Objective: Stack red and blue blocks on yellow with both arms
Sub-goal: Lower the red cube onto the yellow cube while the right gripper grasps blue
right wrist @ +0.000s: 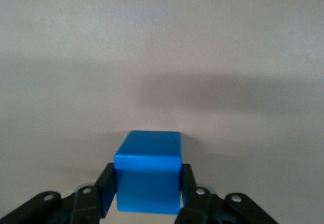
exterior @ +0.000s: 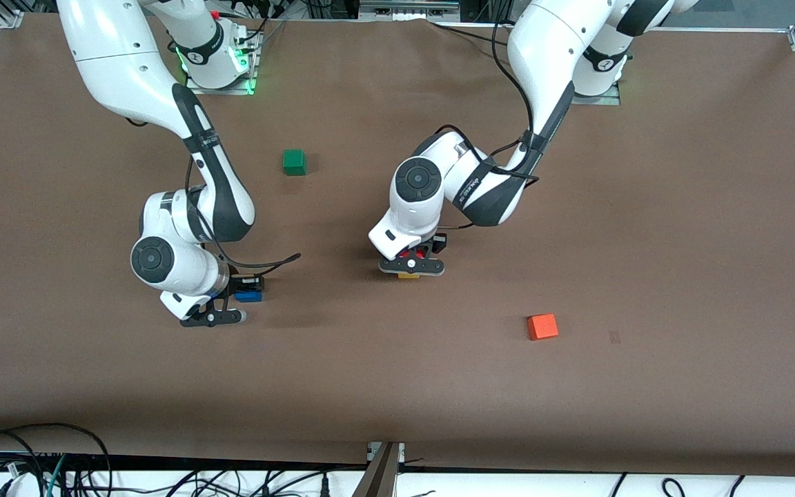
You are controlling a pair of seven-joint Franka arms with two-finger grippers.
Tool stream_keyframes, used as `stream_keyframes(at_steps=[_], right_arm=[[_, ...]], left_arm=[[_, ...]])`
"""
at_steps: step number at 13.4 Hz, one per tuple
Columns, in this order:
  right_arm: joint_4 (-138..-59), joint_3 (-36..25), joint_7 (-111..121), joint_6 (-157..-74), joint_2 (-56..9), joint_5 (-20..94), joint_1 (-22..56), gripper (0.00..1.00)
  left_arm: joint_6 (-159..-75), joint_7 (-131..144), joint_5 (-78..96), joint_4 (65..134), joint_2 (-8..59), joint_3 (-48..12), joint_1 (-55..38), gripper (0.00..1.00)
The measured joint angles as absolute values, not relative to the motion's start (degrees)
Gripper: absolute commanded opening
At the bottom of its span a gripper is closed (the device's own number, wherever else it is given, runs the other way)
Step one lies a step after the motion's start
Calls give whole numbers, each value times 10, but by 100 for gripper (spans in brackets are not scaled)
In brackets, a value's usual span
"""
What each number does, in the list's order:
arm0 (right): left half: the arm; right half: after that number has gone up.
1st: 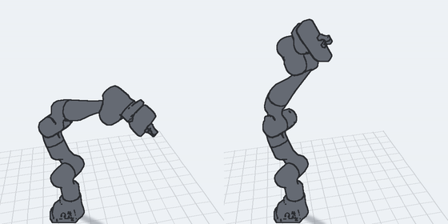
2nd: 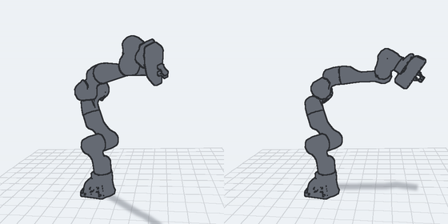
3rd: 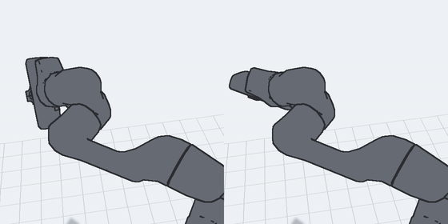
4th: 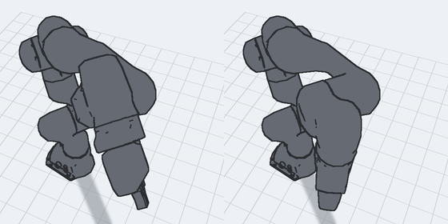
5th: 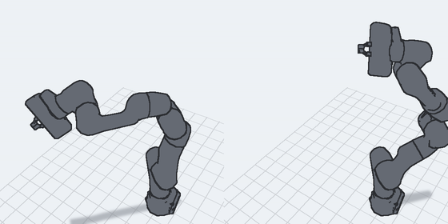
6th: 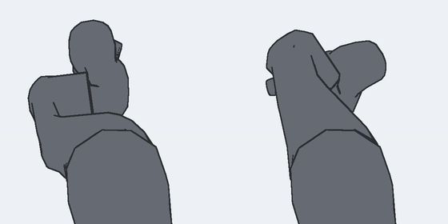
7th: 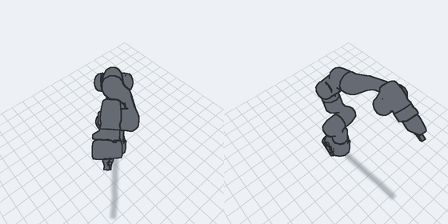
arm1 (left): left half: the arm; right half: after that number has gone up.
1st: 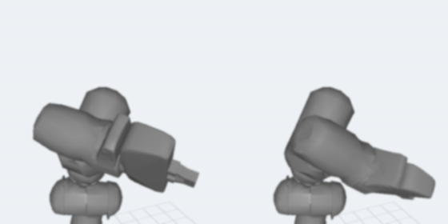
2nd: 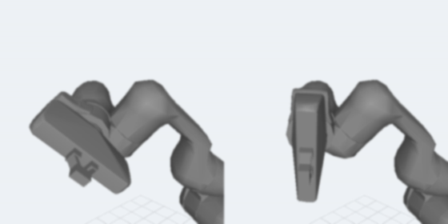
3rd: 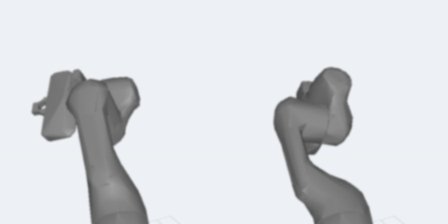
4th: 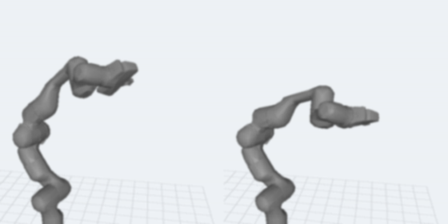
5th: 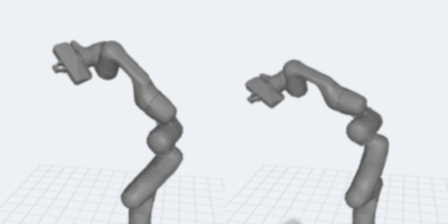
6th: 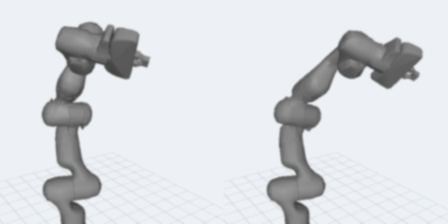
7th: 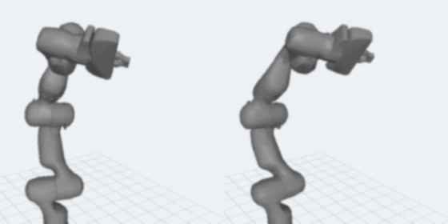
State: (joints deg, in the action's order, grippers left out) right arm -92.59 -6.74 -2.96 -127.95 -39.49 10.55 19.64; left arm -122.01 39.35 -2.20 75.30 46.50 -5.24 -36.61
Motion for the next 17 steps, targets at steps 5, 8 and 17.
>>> stream_keyframes(at_steps=[5, 8, 17], right_arm=[[-864, -71, -33, -1155, -345, 105, 196, 53], [-807, -71, -35, -1078, -333, 105, 196, 53], [-756, -69, -67, -1027, -334, 105, 200, 53]], left_arm=[[-1229, 404, -22, 744, 473, -52, -370, 3], [-1230, 411, -22, 734, 481, -51, -375, 5], [-1230, 412, -22, 732, 482, -44, -375, 100]])
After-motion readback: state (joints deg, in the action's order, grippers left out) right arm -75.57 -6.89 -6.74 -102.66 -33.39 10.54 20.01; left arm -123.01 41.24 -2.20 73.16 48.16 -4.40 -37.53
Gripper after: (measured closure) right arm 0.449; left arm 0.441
